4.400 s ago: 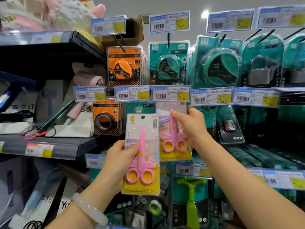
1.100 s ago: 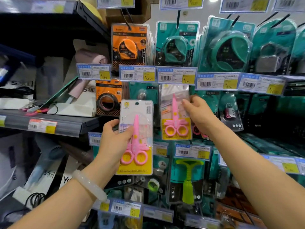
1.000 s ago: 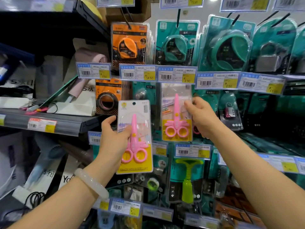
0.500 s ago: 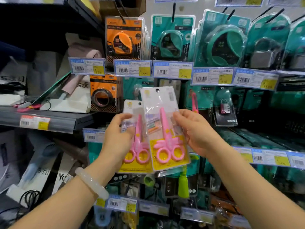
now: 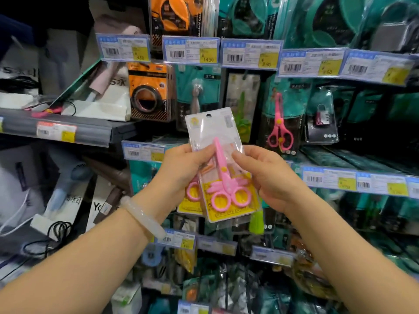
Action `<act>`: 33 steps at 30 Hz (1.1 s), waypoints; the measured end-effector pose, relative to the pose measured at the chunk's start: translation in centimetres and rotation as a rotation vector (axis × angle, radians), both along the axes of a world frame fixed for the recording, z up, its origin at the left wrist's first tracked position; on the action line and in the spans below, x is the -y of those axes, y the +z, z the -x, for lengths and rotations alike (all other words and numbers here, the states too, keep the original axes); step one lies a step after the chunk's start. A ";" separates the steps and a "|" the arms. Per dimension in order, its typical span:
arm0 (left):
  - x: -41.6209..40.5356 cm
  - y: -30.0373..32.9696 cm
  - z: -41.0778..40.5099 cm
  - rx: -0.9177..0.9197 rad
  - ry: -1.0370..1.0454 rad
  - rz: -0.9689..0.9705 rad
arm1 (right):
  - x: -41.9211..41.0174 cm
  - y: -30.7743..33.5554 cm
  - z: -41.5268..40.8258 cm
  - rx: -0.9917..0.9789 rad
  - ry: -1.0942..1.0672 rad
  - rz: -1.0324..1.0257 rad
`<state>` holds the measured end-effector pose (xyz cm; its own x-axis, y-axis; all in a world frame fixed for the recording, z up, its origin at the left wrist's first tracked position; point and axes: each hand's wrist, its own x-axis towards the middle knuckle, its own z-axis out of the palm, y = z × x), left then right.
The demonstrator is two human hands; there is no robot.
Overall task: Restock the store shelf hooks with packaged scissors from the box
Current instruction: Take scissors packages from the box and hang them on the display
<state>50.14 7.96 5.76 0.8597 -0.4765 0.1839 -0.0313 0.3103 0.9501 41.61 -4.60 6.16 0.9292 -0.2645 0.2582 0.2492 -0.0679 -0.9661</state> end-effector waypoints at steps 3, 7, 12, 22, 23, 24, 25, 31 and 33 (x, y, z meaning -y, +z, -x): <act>0.2 -0.4 0.3 0.029 0.041 -0.010 | -0.1 -0.2 0.9 -0.085 0.057 0.004; 0.5 -0.4 0.5 0.015 0.046 -0.048 | 0.1 -0.1 1.0 -0.174 -0.012 0.083; 0.5 -0.2 0.7 0.030 0.032 -0.088 | 0.1 -0.1 1.4 -0.182 -0.053 0.125; 0.7 -0.4 0.4 0.006 0.128 -0.023 | -0.8 -1.7 2.8 -0.197 -0.023 0.029; 0.7 -0.3 0.2 0.001 0.164 0.013 | -0.8 -2.0 3.1 -0.195 0.020 0.001; 0.7 -0.2 0.0 -0.009 0.192 0.056 | -0.9 -2.4 3.4 -0.181 0.067 -0.049; 0.6 -0.2 -0.2 -0.018 0.212 0.096 | -1.1 -2.9 3.7 -0.157 0.105 -0.112; 0.8 -0.1 -0.6 -0.096 0.241 0.195 | -1.9 -5.1 4.2 -0.026 0.102 -0.298; 0.8 0.0 -0.6 -0.095 0.241 0.199 | -2.0 -5.2 4.3 0.005 0.097 -0.321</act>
